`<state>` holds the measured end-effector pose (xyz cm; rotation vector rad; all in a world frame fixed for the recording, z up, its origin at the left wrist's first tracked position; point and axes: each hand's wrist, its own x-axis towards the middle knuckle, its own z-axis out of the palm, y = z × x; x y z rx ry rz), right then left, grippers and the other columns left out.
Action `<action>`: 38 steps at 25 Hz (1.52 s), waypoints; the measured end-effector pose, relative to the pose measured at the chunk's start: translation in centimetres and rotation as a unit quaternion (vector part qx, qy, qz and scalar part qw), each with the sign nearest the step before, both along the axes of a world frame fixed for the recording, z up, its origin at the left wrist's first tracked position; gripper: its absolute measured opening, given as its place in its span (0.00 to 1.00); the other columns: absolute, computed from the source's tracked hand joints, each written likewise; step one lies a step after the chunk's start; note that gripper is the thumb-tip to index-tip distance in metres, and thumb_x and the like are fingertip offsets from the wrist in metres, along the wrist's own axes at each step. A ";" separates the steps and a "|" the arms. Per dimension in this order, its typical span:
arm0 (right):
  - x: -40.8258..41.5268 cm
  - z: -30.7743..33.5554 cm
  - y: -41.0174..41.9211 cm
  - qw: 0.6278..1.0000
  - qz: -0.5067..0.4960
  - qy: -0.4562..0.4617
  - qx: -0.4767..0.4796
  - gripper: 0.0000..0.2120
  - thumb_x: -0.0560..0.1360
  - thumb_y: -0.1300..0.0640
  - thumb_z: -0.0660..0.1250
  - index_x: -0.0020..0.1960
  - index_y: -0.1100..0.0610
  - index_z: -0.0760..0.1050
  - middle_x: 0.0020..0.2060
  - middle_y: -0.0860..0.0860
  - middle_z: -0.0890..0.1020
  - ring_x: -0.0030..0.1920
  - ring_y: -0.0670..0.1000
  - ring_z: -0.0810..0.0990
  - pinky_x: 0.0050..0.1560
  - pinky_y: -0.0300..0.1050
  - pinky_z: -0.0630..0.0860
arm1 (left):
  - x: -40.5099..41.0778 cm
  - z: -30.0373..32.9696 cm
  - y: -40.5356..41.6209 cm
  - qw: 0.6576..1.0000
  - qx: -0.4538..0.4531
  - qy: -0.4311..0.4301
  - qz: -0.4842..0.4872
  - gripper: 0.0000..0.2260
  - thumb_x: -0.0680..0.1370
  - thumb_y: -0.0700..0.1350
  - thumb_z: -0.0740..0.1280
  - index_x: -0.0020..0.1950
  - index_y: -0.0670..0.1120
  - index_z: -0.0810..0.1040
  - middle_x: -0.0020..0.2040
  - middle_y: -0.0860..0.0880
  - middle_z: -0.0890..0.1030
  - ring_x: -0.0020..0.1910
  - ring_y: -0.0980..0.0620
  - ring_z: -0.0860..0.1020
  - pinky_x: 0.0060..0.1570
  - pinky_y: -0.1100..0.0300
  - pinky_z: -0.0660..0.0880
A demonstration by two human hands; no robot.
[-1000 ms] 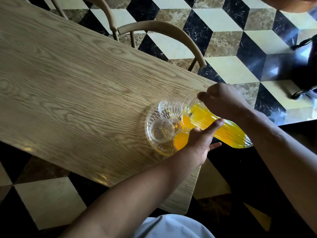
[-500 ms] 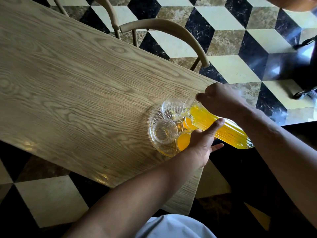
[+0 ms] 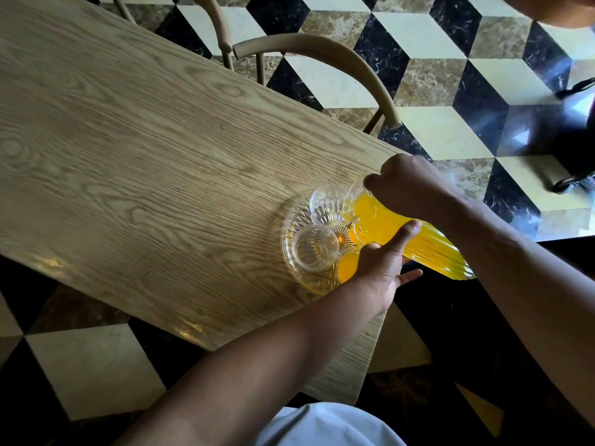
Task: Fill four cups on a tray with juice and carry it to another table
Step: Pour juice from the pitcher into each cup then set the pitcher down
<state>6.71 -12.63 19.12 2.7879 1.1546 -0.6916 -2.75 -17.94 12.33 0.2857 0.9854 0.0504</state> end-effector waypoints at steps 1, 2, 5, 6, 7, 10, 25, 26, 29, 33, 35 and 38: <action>-0.1 0.0 0.2 1.000 0.001 -0.003 -0.002 0.19 0.78 0.47 0.62 0.40 0.63 0.76 0.32 0.55 0.74 0.31 0.56 0.72 0.33 0.45 0.67 | 0.0 0.0 0.0 1.000 -0.001 0.002 0.000 0.51 0.35 0.67 0.81 0.51 0.45 0.72 0.52 0.46 0.71 0.70 0.38 0.74 0.43 0.49 0.83; -0.2 -0.1 0.3 1.000 0.002 -0.004 -0.005 0.19 0.78 0.47 0.62 0.40 0.63 0.76 0.31 0.55 0.74 0.31 0.56 0.72 0.34 0.45 0.67 | 0.0 0.0 0.1 1.000 -0.002 0.003 -0.002 0.51 0.35 0.67 0.81 0.52 0.45 0.72 0.52 0.45 0.71 0.70 0.38 0.74 0.43 0.49 0.83; -0.2 0.0 0.6 1.000 0.001 0.005 -0.017 0.18 0.78 0.49 0.62 0.40 0.63 0.76 0.32 0.55 0.74 0.32 0.56 0.72 0.33 0.44 0.67 | -0.1 0.1 0.2 1.000 -0.009 0.002 -0.001 0.54 0.33 0.68 0.81 0.53 0.46 0.72 0.54 0.46 0.72 0.69 0.40 0.75 0.43 0.49 0.84; -0.2 0.1 0.6 1.000 0.003 0.005 -0.022 0.18 0.78 0.49 0.62 0.40 0.63 0.76 0.32 0.55 0.74 0.32 0.56 0.73 0.33 0.44 0.67 | -0.1 0.2 0.2 1.000 -0.011 0.000 0.001 0.54 0.33 0.68 0.81 0.53 0.46 0.72 0.54 0.46 0.73 0.68 0.40 0.75 0.43 0.49 0.84; -0.3 0.1 0.7 1.000 0.007 0.003 -0.026 0.17 0.77 0.49 0.62 0.40 0.63 0.76 0.32 0.55 0.75 0.32 0.56 0.74 0.33 0.44 0.68 | -0.2 0.3 0.2 1.000 -0.013 -0.002 0.002 0.54 0.32 0.68 0.80 0.53 0.46 0.73 0.54 0.46 0.73 0.68 0.40 0.75 0.43 0.49 0.84; -0.4 -0.1 0.9 0.999 0.018 -0.001 -0.032 0.17 0.77 0.49 0.62 0.39 0.61 0.76 0.32 0.54 0.75 0.33 0.56 0.75 0.35 0.45 0.69 | -0.3 0.5 0.1 1.000 -0.016 -0.006 0.004 0.54 0.31 0.68 0.80 0.53 0.46 0.73 0.53 0.47 0.73 0.64 0.42 0.77 0.40 0.50 0.83; -0.7 0.4 1.4 0.999 0.024 -0.010 -0.043 0.15 0.77 0.50 0.62 0.38 0.60 0.75 0.32 0.55 0.74 0.30 0.54 0.73 0.30 0.42 0.66 | -0.4 1.1 0.5 1.000 -0.022 -0.003 0.000 0.55 0.30 0.68 0.80 0.53 0.46 0.75 0.53 0.46 0.73 0.63 0.41 0.78 0.36 0.52 0.83; -0.6 0.4 1.4 0.999 0.024 -0.011 -0.043 0.15 0.77 0.50 0.62 0.39 0.60 0.76 0.32 0.54 0.74 0.30 0.54 0.73 0.30 0.42 0.66 | -0.4 1.2 0.5 1.000 -0.021 -0.004 0.000 0.54 0.30 0.68 0.80 0.52 0.46 0.75 0.53 0.46 0.73 0.62 0.42 0.78 0.36 0.52 0.83; -0.6 0.5 1.4 0.999 0.022 -0.013 -0.044 0.15 0.77 0.50 0.62 0.40 0.60 0.76 0.33 0.54 0.74 0.31 0.54 0.73 0.31 0.42 0.67 | -0.4 1.5 0.5 1.000 -0.021 -0.007 -0.001 0.55 0.29 0.67 0.80 0.52 0.46 0.75 0.52 0.46 0.73 0.59 0.43 0.78 0.35 0.54 0.83; -0.6 0.5 1.4 0.998 0.025 -0.020 -0.050 0.15 0.77 0.50 0.62 0.38 0.60 0.74 0.33 0.54 0.74 0.30 0.53 0.72 0.30 0.41 0.65 | -0.3 1.6 0.4 1.000 -0.023 -0.005 -0.009 0.56 0.29 0.67 0.80 0.52 0.46 0.75 0.52 0.45 0.74 0.57 0.43 0.79 0.33 0.55 0.83; -0.4 0.7 1.4 0.998 0.028 -0.028 -0.051 0.15 0.77 0.50 0.62 0.38 0.60 0.75 0.33 0.55 0.74 0.30 0.53 0.72 0.30 0.41 0.64 | -0.2 1.6 0.3 1.000 -0.022 -0.004 -0.011 0.55 0.29 0.68 0.80 0.52 0.46 0.75 0.52 0.45 0.74 0.58 0.43 0.79 0.34 0.54 0.83; -0.4 0.8 1.4 0.998 0.030 -0.036 -0.049 0.16 0.77 0.49 0.62 0.36 0.59 0.73 0.33 0.55 0.74 0.30 0.53 0.72 0.30 0.41 0.65 | -0.1 1.4 0.3 1.000 -0.020 -0.007 -0.014 0.55 0.29 0.68 0.80 0.51 0.46 0.75 0.52 0.45 0.74 0.63 0.40 0.79 0.36 0.53 0.83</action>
